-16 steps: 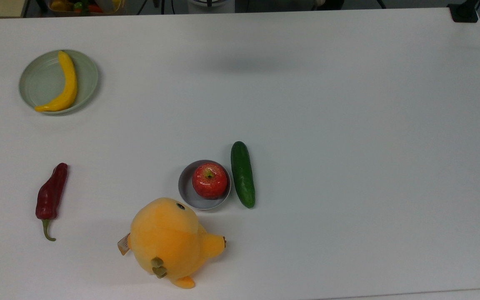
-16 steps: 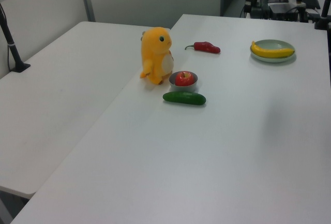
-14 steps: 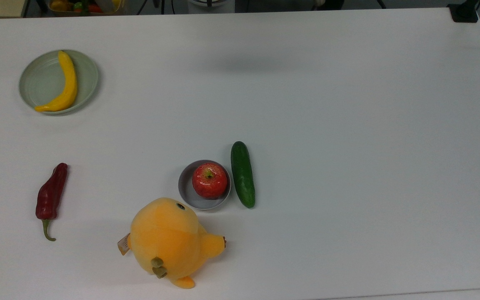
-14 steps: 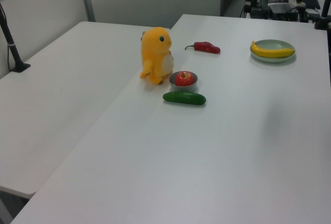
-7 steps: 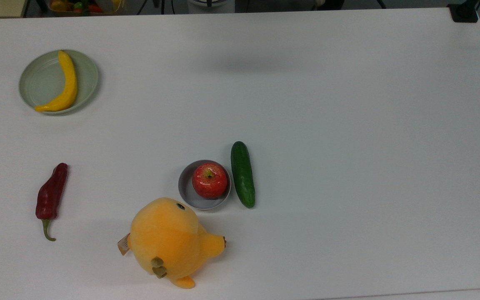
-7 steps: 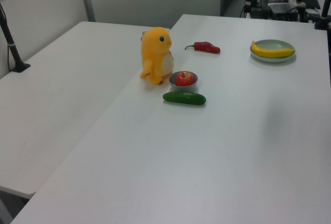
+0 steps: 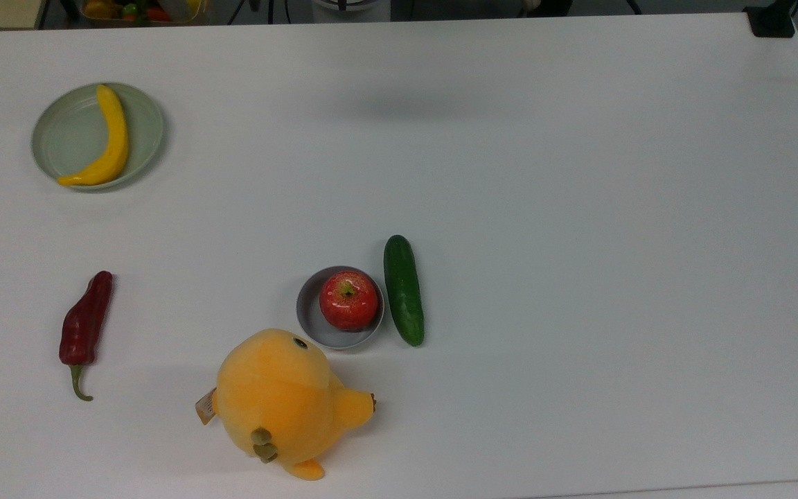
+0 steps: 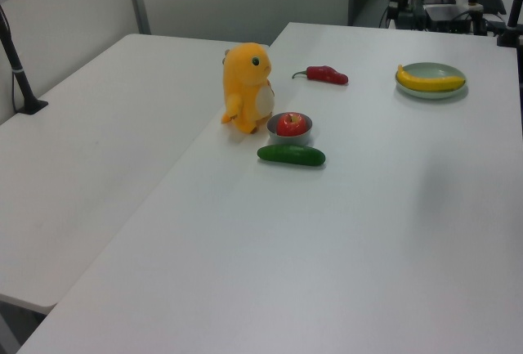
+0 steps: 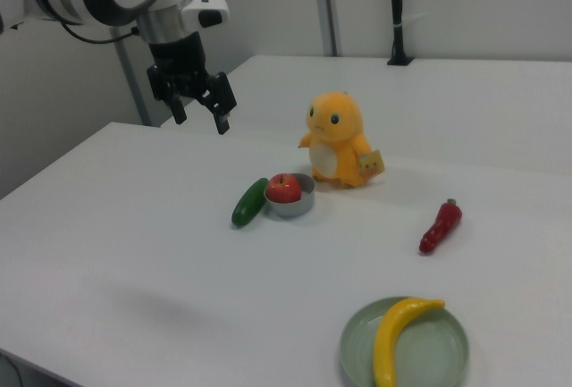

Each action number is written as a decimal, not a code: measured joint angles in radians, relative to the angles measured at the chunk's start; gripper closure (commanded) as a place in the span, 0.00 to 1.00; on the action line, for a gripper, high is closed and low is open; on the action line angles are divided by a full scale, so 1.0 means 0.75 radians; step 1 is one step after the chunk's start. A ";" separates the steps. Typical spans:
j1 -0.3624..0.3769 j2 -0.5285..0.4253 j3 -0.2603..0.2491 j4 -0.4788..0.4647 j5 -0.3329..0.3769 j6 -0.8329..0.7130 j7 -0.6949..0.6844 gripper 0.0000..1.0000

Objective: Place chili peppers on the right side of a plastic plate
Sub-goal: 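Move the open gripper over the red chili pepper and lower it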

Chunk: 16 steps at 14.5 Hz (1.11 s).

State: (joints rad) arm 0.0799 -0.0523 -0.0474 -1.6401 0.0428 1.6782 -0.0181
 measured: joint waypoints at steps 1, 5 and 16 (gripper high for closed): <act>-0.004 0.007 -0.006 -0.001 0.000 0.000 -0.035 0.00; -0.050 0.096 -0.074 0.062 -0.007 0.091 -0.228 0.00; -0.306 0.618 -0.129 0.121 0.040 1.044 -0.453 0.00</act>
State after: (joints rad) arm -0.1495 0.4115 -0.1439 -1.5494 0.0728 2.4611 -0.3576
